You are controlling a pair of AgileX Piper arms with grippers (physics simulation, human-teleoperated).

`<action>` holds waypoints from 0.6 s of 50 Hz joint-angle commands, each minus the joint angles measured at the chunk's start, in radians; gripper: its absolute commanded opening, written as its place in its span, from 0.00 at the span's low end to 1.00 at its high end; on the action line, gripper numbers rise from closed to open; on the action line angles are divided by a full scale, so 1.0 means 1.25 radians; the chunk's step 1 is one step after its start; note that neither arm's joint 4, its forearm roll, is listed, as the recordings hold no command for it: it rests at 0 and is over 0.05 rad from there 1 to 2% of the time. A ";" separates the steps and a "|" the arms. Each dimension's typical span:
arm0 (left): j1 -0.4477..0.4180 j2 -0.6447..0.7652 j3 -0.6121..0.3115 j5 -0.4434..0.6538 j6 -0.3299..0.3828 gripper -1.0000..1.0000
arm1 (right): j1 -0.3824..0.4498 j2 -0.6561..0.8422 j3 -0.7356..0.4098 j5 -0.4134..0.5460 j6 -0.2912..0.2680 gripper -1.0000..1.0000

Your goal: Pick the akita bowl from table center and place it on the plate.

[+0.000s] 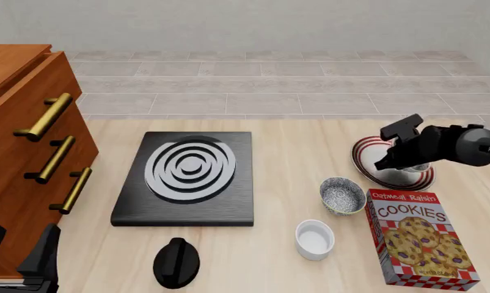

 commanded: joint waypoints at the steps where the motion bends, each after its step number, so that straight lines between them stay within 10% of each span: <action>1: 0.000 0.000 0.000 0.000 0.000 1.00 | 0.003 0.018 0.000 -0.012 0.004 0.00; 30: 0.000 0.000 0.000 0.000 0.000 1.00 | 0.017 0.046 -0.003 0.000 -0.002 0.00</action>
